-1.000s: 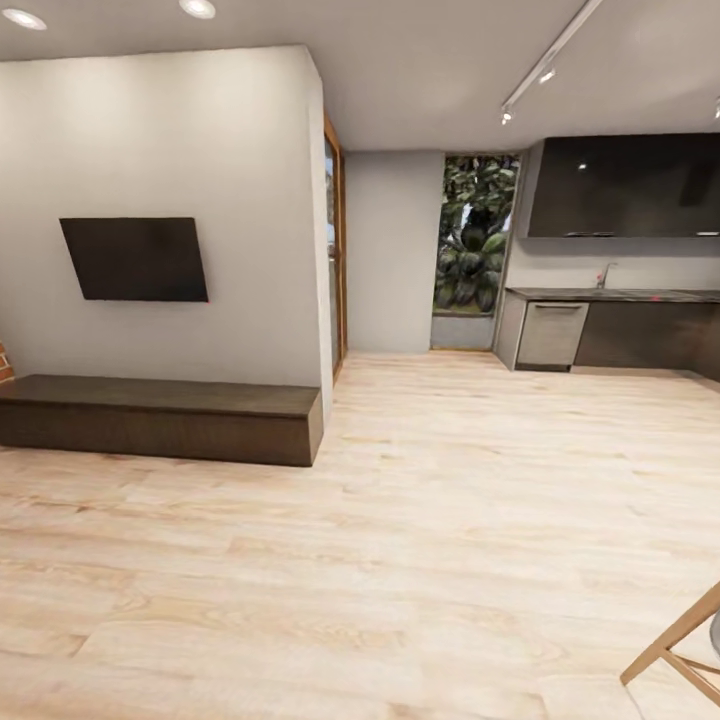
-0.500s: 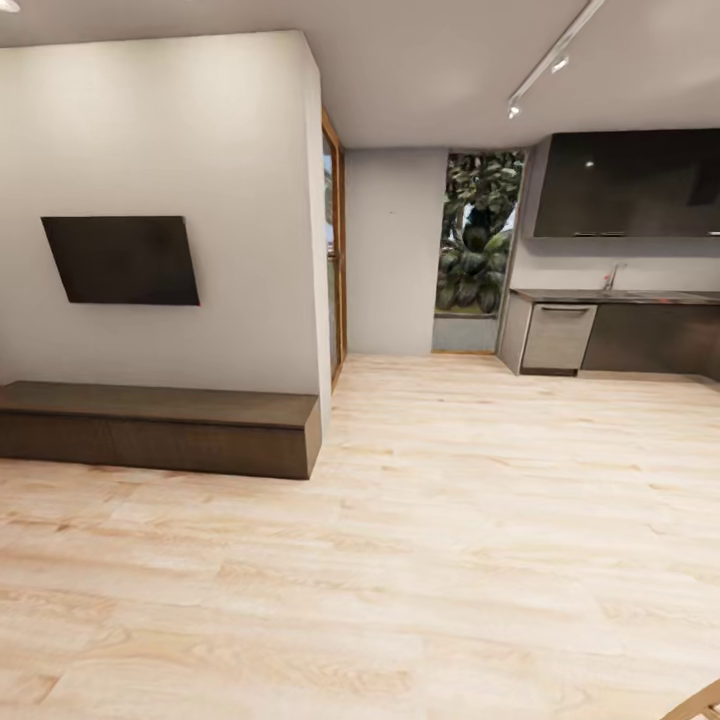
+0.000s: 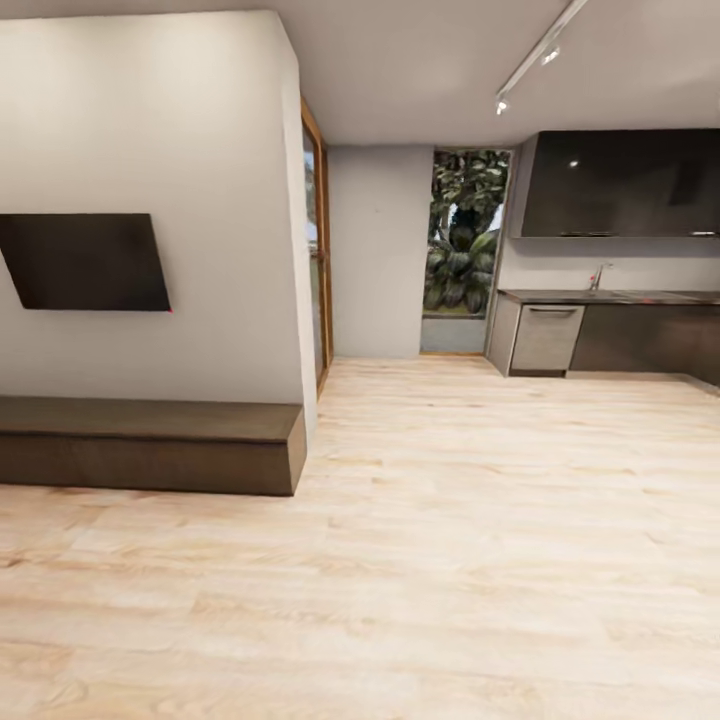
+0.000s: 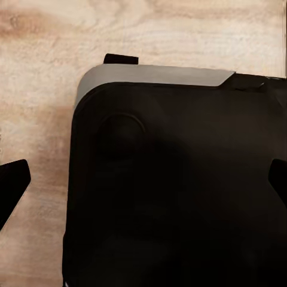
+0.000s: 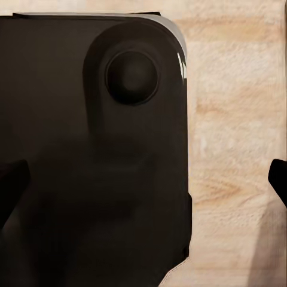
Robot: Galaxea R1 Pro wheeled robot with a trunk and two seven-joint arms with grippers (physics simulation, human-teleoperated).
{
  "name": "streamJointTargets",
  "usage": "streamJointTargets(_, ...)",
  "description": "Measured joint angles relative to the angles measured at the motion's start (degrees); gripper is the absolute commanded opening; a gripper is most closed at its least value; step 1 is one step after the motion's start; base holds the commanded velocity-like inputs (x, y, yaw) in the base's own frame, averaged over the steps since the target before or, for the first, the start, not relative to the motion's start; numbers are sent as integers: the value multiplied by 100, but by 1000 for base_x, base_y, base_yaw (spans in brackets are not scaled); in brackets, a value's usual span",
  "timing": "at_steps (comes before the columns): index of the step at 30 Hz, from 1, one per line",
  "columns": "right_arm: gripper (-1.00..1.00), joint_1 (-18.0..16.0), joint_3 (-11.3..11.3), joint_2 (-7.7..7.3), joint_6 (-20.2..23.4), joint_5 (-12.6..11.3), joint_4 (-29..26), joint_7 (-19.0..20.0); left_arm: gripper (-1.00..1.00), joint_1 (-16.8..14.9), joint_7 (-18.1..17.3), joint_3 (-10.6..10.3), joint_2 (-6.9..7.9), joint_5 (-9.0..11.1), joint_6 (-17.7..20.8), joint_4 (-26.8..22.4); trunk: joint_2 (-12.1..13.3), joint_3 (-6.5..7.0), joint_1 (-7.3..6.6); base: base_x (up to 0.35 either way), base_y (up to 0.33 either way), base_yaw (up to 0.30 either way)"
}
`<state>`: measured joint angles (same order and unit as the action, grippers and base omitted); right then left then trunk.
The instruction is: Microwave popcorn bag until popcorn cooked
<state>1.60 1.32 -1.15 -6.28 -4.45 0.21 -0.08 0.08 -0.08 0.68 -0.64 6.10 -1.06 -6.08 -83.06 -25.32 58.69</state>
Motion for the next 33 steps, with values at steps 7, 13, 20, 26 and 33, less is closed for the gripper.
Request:
streamJointTargets(7,100,0,0,0,0,-1,-3,0,100,0,0,0,3,0,-5,-1,0,0,0,323,0,-280)
streamJointTargets(13,100,0,0,0,0,-1,-4,0,100,0,0,-2,3,0,-6,-3,0,0,0,323,0,-281)
streamJointTargets(20,100,-1,0,0,1,-1,-3,0,100,0,0,-2,4,0,-4,3,0,0,0,323,0,-130)
streamJointTargets(26,100,-1,0,0,-15,2,0,0,100,0,0,-4,3,0,-1,3,0,0,0,323,0,-5)
streamJointTargets(33,100,-1,0,-4,-42,7,-4,0,100,0,0,-1,4,0,-6,4,0,0,0,323,0,0)
